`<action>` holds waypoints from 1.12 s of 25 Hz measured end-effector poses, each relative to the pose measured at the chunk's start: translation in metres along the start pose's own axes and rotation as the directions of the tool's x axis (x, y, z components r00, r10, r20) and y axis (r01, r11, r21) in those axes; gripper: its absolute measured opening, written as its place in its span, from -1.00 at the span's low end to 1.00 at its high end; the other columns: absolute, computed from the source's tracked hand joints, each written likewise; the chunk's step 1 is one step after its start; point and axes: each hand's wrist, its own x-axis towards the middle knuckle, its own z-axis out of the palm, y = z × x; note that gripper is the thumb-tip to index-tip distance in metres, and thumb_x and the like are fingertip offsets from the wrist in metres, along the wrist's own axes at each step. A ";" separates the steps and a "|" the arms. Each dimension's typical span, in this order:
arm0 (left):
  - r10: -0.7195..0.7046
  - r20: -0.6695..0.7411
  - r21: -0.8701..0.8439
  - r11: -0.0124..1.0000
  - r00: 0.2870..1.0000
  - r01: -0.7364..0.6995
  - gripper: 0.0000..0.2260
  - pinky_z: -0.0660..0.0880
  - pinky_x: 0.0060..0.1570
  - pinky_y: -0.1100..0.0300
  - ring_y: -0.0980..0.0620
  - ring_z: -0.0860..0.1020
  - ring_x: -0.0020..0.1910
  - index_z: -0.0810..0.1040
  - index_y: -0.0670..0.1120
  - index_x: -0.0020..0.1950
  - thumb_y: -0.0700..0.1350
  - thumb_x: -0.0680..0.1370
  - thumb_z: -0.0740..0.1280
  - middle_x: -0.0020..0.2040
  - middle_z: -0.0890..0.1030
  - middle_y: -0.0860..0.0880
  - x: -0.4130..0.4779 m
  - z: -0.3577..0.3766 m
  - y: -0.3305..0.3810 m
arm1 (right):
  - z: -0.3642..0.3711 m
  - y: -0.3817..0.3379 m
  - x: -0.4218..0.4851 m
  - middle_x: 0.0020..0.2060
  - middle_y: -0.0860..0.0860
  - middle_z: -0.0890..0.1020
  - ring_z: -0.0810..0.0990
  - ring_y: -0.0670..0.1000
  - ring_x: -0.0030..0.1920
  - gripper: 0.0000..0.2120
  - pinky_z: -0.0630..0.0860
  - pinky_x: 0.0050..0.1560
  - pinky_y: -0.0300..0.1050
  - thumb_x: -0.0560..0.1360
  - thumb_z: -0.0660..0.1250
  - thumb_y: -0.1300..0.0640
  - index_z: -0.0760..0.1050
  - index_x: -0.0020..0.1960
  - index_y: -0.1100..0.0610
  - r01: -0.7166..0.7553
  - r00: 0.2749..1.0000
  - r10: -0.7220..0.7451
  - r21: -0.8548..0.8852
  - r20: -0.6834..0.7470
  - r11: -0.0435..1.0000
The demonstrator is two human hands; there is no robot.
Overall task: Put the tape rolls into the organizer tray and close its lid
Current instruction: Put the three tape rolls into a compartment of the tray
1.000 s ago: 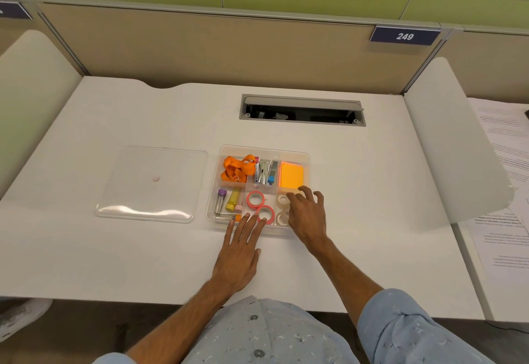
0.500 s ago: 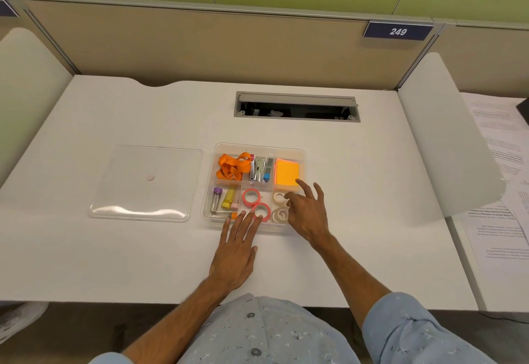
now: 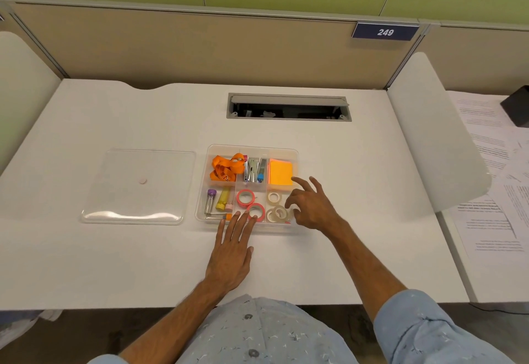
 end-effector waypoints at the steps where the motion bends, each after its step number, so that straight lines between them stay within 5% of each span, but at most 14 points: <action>1: -0.003 0.002 -0.001 1.000 1.000 0.003 -0.35 0.12 0.67 -0.33 -0.17 0.11 0.73 0.10 -0.02 0.73 0.07 0.69 0.26 0.74 0.17 -0.11 0.000 0.000 0.000 | 0.000 -0.002 0.001 0.41 -0.12 0.63 0.08 0.00 0.74 -0.73 -0.15 0.73 0.27 0.55 0.42 0.10 0.68 0.23 -0.07 0.000 1.000 0.000 -0.005 0.001 1.000; 12: -0.014 0.007 0.003 1.000 1.000 0.014 -0.36 0.04 0.69 -0.30 -0.14 0.03 0.74 0.03 0.00 0.74 0.11 0.71 0.20 0.75 0.08 -0.08 0.001 0.001 0.000 | -0.002 -0.004 0.007 0.35 -0.05 0.63 0.22 0.02 0.68 -0.81 -0.02 0.72 0.25 0.57 0.47 0.08 0.70 0.17 -0.04 -0.029 0.999 0.030 -0.012 0.039 0.999; 17: -0.009 -0.005 -0.012 1.000 1.000 0.009 -0.36 0.08 0.68 -0.32 -0.15 0.06 0.74 0.07 -0.01 0.74 0.09 0.71 0.22 0.75 0.12 -0.10 0.001 0.001 0.001 | -0.013 -0.006 0.011 0.17 -0.07 0.70 0.48 0.03 0.43 -0.77 0.36 0.45 0.09 0.63 0.38 0.01 0.70 0.25 -0.05 -0.042 0.990 0.054 0.088 -0.131 0.995; 21: -0.014 -0.004 -0.015 1.000 1.000 0.014 -0.35 0.07 0.68 -0.31 -0.15 0.05 0.74 0.05 0.00 0.74 0.08 0.70 0.22 0.75 0.12 -0.10 0.001 0.001 0.001 | -0.011 -0.027 0.021 0.12 0.06 0.73 0.66 0.13 0.13 -0.78 0.61 0.15 0.03 0.64 0.36 0.13 0.64 0.25 0.12 -0.225 0.935 0.298 0.330 -0.192 0.917; 28: -0.012 -0.003 -0.027 1.000 1.000 0.012 -0.35 0.13 0.66 -0.33 -0.17 0.12 0.72 0.12 -0.01 0.73 0.08 0.69 0.27 0.74 0.17 -0.11 0.002 0.001 0.001 | 0.006 -0.054 0.035 -0.04 0.20 0.75 0.69 0.23 -0.05 -0.86 0.64 -0.03 0.06 0.63 0.31 0.23 0.63 0.07 0.26 -0.418 0.809 0.574 0.561 -0.129 0.714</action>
